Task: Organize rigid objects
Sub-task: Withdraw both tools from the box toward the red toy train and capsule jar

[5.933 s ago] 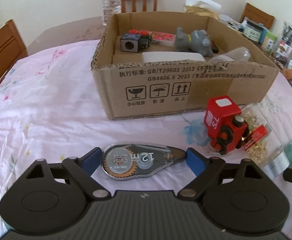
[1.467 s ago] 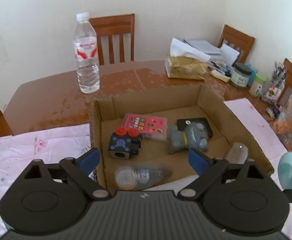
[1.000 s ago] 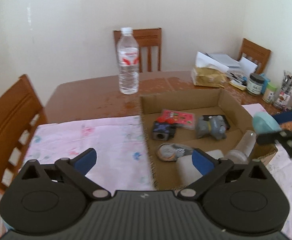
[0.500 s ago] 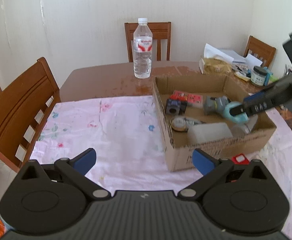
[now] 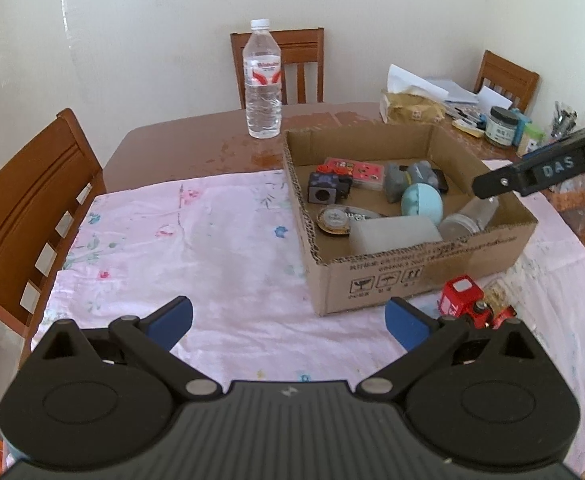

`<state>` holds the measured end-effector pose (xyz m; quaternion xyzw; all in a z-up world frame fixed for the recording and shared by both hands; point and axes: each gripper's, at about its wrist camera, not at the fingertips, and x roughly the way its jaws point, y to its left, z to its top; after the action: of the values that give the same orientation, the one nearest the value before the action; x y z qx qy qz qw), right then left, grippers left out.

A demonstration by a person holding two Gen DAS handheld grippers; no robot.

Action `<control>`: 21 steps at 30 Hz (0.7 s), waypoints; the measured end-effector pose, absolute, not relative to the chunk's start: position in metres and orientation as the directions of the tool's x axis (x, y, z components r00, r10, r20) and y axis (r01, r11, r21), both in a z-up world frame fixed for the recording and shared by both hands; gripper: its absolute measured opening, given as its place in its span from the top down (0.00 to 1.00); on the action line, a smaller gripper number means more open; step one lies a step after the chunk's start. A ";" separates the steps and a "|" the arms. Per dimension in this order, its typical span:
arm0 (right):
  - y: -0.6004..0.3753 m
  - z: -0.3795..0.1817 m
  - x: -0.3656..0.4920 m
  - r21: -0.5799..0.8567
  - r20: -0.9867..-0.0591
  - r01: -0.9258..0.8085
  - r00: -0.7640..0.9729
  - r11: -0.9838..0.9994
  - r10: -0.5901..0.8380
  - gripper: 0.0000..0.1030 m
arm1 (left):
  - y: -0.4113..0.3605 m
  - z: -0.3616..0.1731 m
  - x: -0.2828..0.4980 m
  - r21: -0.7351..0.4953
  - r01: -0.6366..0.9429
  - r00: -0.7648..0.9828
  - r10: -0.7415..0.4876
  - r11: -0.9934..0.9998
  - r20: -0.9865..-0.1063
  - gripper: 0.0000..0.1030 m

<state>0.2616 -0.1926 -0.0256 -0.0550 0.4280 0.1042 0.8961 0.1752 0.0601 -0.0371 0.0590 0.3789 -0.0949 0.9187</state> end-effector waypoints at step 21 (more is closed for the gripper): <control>-0.188 -0.115 0.170 -0.054 -0.899 -0.171 0.437 0.984 0.026 0.00 | 0.031 -0.055 0.170 0.030 0.319 0.628 -0.187 0.947 -0.756 0.01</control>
<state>0.1695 -0.1879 -0.1145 -0.0686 0.5274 0.0584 0.8448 0.1701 0.0308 -0.0555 0.0806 0.4078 -0.1408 0.8986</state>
